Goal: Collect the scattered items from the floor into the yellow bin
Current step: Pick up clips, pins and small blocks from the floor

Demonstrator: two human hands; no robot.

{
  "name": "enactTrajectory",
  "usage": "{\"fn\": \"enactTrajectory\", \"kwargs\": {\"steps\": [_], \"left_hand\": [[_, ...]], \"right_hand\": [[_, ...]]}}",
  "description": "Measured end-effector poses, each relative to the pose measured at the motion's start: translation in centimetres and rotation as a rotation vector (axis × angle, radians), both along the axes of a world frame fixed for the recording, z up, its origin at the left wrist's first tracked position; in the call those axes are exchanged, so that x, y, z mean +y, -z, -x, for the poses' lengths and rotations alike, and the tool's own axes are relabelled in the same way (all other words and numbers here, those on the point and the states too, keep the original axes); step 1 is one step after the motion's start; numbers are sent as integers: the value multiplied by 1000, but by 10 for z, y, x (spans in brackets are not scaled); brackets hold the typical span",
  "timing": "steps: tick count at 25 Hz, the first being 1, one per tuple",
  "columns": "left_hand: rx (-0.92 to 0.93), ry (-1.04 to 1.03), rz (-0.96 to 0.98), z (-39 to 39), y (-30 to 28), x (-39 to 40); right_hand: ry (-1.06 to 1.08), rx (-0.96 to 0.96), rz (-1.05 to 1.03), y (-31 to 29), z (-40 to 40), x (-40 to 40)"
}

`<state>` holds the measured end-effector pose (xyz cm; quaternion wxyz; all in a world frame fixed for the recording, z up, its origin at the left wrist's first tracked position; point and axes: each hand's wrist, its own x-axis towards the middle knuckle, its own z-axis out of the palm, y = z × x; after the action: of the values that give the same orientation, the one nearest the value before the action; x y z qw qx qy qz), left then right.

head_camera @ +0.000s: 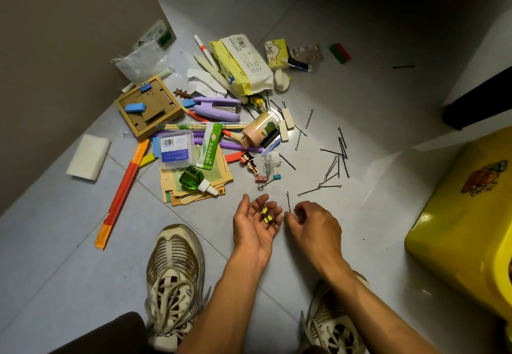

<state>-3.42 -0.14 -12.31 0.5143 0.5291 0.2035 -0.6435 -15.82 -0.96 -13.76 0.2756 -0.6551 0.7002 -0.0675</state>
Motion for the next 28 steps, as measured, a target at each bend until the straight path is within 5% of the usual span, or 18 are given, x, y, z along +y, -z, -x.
{"fn": "enactTrajectory", "kwargs": {"steps": [5,8,10,15,20,22,26,28], "left_hand": [[-53,23,-18,-7,0,4],[-71,42,-31,-5,2,3],[-40,59,-24,1,4,-1],[-22,152,4,12,5,-15],[-57,153,15,16,8,-25],[-83,152,-7,20,11,-26],[-42,154,10,29,15,-32],[-8,170,15,35,15,-36]], "right_hand": [[-92,205,-103,3,-15,-19],[88,-319,-183,-10,-7,-18],[72,-420,-80,-16,6,-11],[-215,164,77,5,36,-34],[-350,275,-22,6,28,-62],[-244,203,-100,-2,28,-68],[75,-305,-65,-17,25,-46],[101,-245,37,-14,41,-41]]}}
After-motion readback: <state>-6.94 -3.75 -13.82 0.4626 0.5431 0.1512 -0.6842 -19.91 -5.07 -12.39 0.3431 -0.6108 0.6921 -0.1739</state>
